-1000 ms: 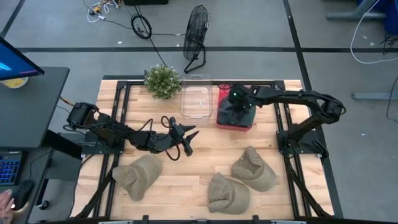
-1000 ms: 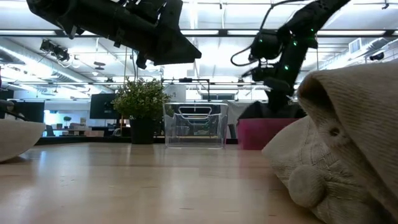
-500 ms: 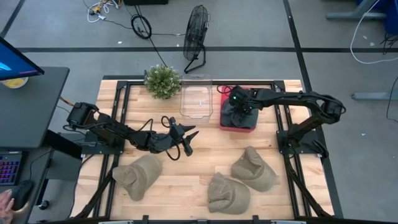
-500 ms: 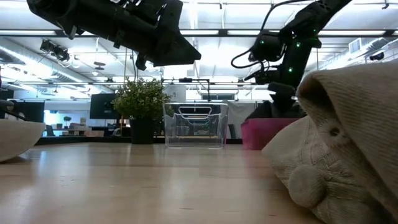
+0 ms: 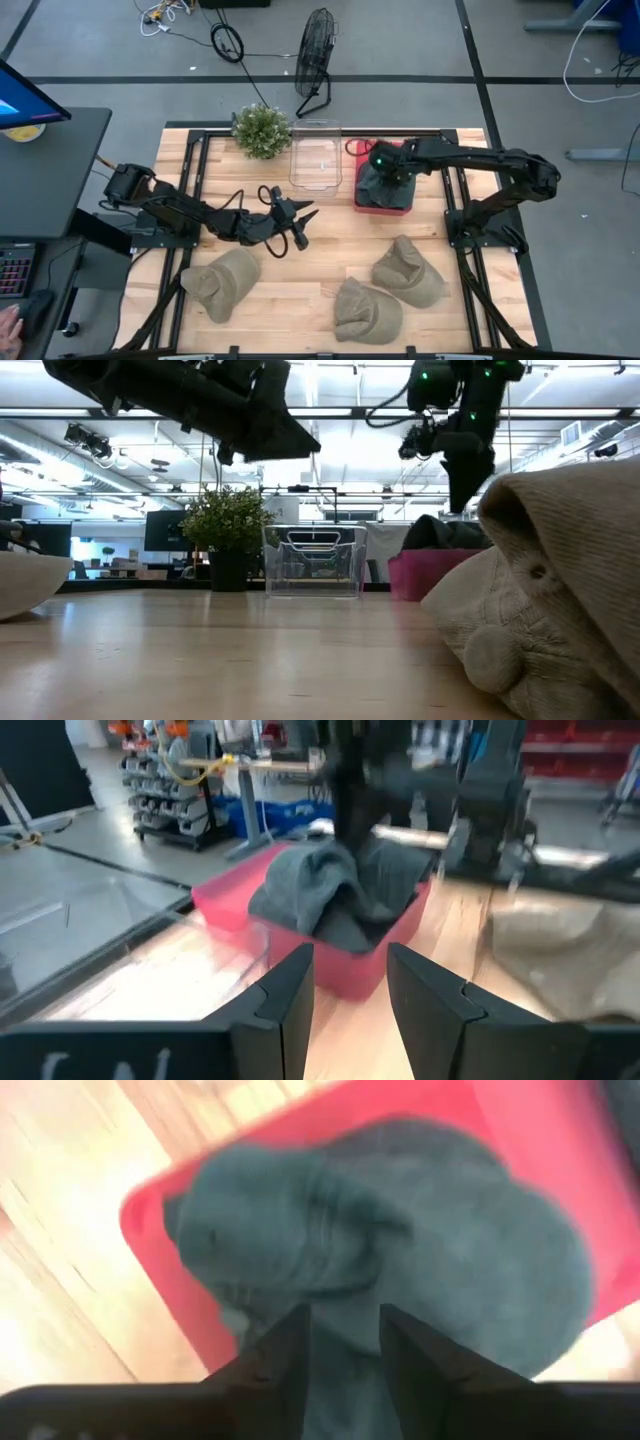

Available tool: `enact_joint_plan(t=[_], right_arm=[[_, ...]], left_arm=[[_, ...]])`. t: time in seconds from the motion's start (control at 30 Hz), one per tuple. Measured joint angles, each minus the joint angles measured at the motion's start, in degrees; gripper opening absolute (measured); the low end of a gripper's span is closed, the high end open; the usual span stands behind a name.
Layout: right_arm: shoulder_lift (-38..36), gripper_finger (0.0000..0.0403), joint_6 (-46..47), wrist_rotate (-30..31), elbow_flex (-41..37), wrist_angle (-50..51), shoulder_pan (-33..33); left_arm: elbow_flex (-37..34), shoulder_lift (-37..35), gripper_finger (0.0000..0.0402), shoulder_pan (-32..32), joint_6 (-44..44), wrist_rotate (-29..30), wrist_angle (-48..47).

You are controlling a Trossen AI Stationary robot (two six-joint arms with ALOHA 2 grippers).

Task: Pick & Place hat
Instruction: Put the black cap into the red bin, then put the top left brown cap into the transparent bin

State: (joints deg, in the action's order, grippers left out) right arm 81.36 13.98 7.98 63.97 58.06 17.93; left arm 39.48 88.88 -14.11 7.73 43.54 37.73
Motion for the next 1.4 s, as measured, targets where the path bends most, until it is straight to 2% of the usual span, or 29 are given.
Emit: enact_joint_plan(t=[0.17, 0.3, 0.4, 0.5, 0.63, 0.73, 0.87, 1.03, 1.27, 1.4], right_arm=[[0.05, 0.0109, 2.09, 4.70, -10.15, -8.52, -1.78], [0.04, 0.0071, 2.85, 3.80, -17.97, -18.85, -1.85], [-0.04, 0.0042, 4.22, 3.81, -20.96, -23.50, -1.85], [-0.04, 0.0020, 5.08, 3.59, -20.52, -23.28, -1.90], [-0.19, 0.0013, 4.87, 2.59, -16.81, -22.36, -2.87], [-0.50, 0.0025, 3.95, 2.31, -12.51, -19.03, -4.01], [-0.48, 0.0058, 3.82, 1.40, -6.93, -14.33, -5.45], [-0.48, 0.0106, 1.95, 1.45, -3.71, -14.58, -7.08], [-0.48, 0.0148, -0.14, 1.51, -3.65, -20.46, -8.89], [-0.48, 0.0155, -0.38, 1.53, -3.63, -22.01, -9.59]], left_arm=[[0.00, -4.18, 0.0131, -0.92, 0.50, -0.04, -7.44], [0.05, -9.29, 0.0131, -2.45, 3.13, -1.04, -16.09], [-0.01, -13.89, 0.0131, -3.56, 7.88, -2.46, -25.61], [-0.01, -18.04, 0.0131, -3.85, 14.88, -6.57, -36.75], [-0.01, -24.26, 0.0131, -3.91, 21.65, -18.70, -51.77], [0.01, -29.21, 0.0131, -4.05, 26.37, -27.39, -60.64], [0.03, -33.98, 0.0131, -5.82, 27.63, -35.57, -69.29], [0.03, -35.33, 0.0131, -10.00, 28.55, -41.05, -80.08], [0.03, -33.42, 0.0131, -18.46, 40.48, -48.93, -92.84], [0.03, -31.86, 0.0131, -23.97, 42.68, -49.03, -94.21]])
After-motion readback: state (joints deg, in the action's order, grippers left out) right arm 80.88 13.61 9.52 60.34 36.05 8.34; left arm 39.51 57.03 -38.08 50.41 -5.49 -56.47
